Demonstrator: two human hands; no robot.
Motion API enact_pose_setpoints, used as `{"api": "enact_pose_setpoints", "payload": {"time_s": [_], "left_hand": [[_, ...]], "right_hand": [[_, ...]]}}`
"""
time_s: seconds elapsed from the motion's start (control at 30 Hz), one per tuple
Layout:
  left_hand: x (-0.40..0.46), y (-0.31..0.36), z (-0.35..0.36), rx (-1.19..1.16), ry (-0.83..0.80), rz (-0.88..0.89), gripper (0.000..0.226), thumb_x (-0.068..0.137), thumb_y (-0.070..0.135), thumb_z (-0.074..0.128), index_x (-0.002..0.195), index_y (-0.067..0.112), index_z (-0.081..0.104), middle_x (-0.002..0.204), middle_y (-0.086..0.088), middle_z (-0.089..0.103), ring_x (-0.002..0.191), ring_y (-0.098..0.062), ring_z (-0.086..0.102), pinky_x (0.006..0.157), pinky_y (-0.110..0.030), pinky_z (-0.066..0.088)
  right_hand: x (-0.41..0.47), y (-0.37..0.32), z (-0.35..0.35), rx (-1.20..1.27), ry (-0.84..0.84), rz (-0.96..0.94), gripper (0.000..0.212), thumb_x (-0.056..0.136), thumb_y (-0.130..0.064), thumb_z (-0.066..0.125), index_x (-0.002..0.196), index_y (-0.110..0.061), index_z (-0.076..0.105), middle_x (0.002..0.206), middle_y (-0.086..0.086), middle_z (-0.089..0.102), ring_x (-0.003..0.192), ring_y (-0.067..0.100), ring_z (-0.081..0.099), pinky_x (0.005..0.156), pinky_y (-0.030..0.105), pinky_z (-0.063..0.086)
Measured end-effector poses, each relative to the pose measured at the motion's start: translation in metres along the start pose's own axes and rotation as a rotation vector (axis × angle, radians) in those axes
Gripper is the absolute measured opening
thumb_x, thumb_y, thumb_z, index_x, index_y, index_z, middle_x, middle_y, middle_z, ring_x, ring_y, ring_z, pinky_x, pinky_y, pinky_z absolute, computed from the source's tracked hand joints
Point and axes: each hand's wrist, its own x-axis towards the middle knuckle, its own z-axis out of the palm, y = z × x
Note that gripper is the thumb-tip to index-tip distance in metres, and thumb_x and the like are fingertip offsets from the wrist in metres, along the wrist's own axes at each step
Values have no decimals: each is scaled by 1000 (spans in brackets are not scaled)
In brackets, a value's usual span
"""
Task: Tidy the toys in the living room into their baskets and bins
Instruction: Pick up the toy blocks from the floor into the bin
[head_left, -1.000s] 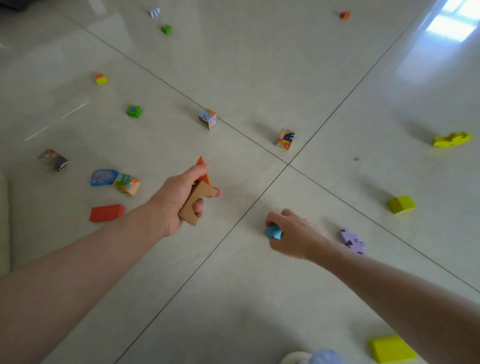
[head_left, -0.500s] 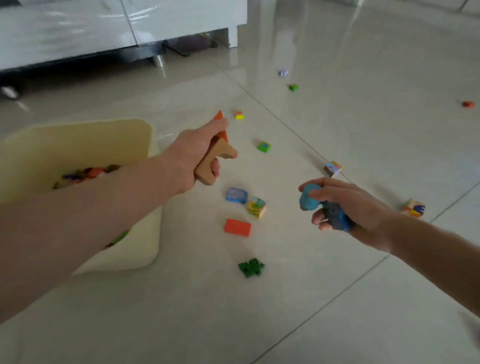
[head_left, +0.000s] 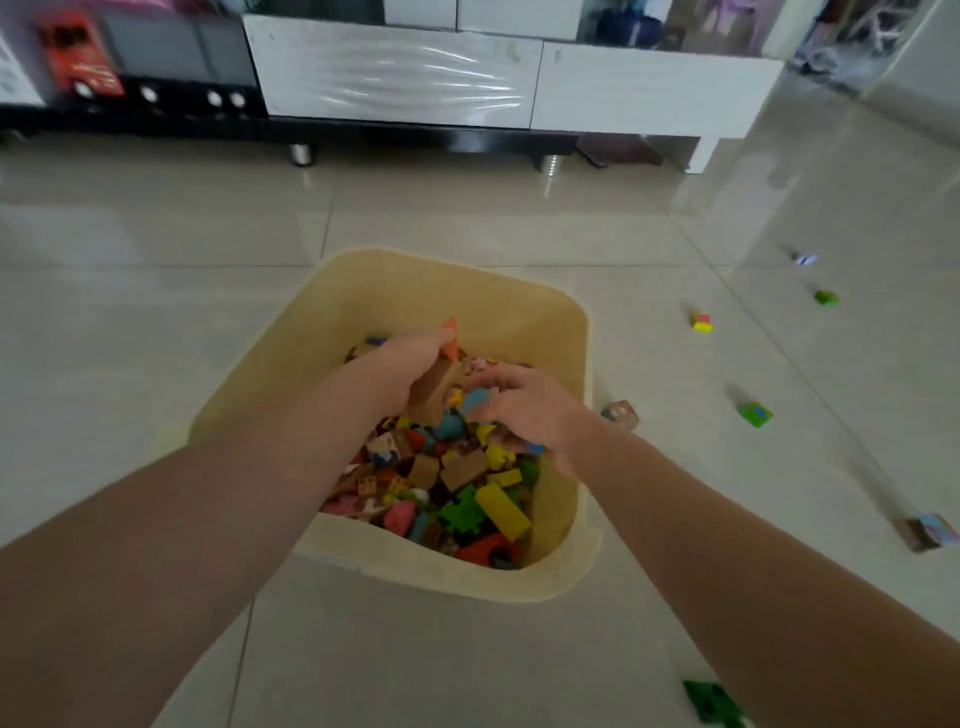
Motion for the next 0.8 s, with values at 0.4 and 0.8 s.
{"api": "enact_pose_setpoints", "payload": {"time_s": [0.4,0.8], "left_hand": [[8,-19,10,1017,-107,344,29,98,28,43,74,11,44,68,-6,42,57,-16,38,49,-26,30],[-100,24,190,784,-166,1175,27,91,14,46,116,11,54,116,-7,56,106,-23,54,89,-36,42]], "right_hand": [[7,29,20,-690,-200,-169,33,89,-24,56,120,-12,55,123,6,55,115,24,50,97,38,42],[-148,105,-148,-916,245,-188,38,91,-20,53,129,-27,50,132,-7,47,120,9,44,93,17,28]]}}
